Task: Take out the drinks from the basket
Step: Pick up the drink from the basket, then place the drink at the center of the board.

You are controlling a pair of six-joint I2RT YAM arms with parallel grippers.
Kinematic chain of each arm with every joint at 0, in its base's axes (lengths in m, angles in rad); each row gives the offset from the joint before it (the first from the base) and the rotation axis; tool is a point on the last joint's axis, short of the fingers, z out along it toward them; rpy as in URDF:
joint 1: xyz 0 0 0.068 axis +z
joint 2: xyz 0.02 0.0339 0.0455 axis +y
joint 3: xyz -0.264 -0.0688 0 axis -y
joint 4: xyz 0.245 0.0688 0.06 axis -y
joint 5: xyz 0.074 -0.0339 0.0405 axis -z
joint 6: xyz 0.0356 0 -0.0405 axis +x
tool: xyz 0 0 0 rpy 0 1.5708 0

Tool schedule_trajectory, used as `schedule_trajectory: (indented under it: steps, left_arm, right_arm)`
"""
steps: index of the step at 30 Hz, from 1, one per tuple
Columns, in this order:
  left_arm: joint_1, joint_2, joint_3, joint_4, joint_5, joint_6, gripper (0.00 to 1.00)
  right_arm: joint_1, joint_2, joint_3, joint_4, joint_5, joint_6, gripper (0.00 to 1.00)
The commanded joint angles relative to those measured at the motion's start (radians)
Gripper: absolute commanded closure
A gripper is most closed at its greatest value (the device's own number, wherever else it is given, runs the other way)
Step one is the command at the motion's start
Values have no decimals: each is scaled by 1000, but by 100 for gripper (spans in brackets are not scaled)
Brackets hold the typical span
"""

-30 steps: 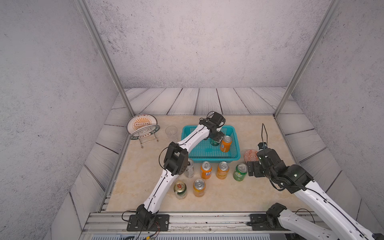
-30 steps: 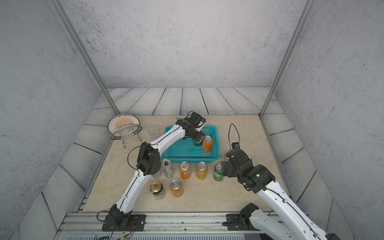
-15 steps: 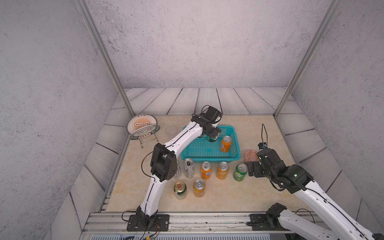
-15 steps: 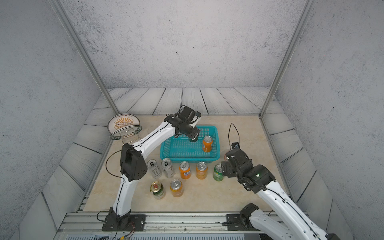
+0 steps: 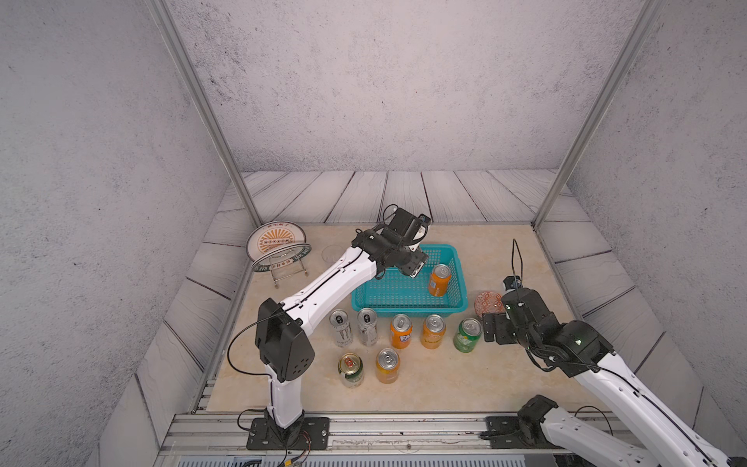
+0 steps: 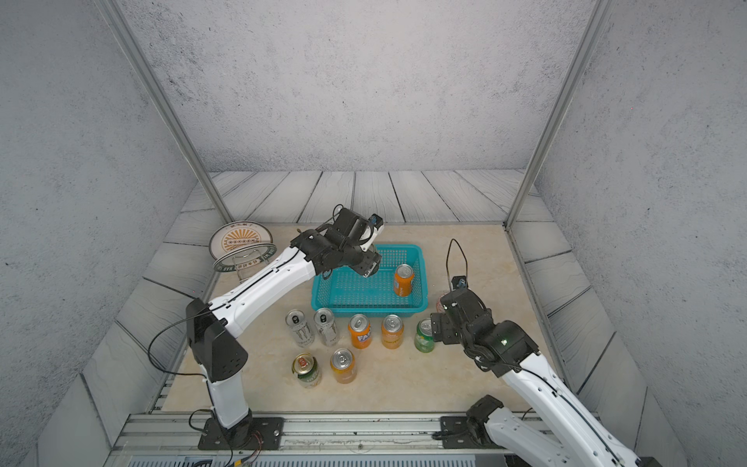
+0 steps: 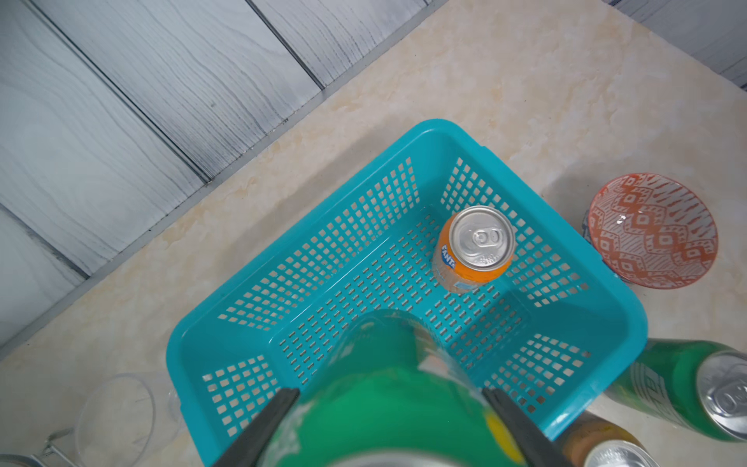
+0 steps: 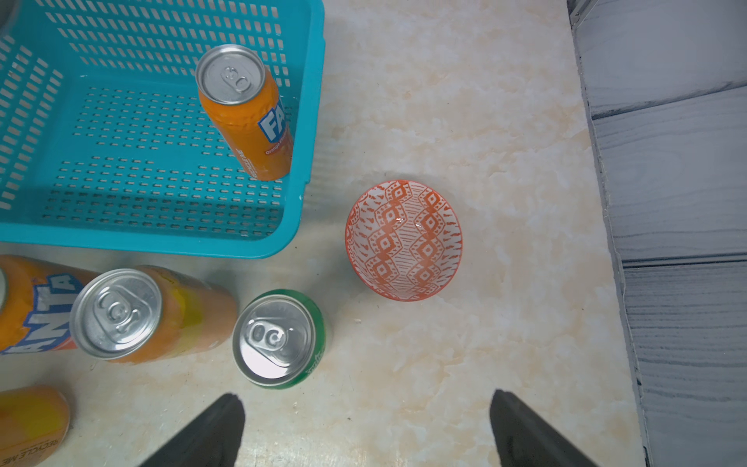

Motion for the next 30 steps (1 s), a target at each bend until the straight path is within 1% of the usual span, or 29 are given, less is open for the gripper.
schedule_trajectory:
  steps: [1,8,20,24,30]
  left_arm:
    - [-32,-121,-38,88,-55,-9,36]
    - [-109,-283,-188,102,-115,-44,36]
    - [-222,-522,-383,89,-115,-106,36]
    - [-267,-562,-416,78,-101,-112,36]
    - [-346,-563,-440,59,-69,-98,36]
  right_arm:
    - [-3,-20,31,-23,13,-1,1]
    - [-3,-25,29,-22,4,3,1]
    - [-2,-28,23,-20,1,4,1]
    - [-3,-30,22,-19,-2,8,1]
    - [-3,-38,26,-23,1,10,1]
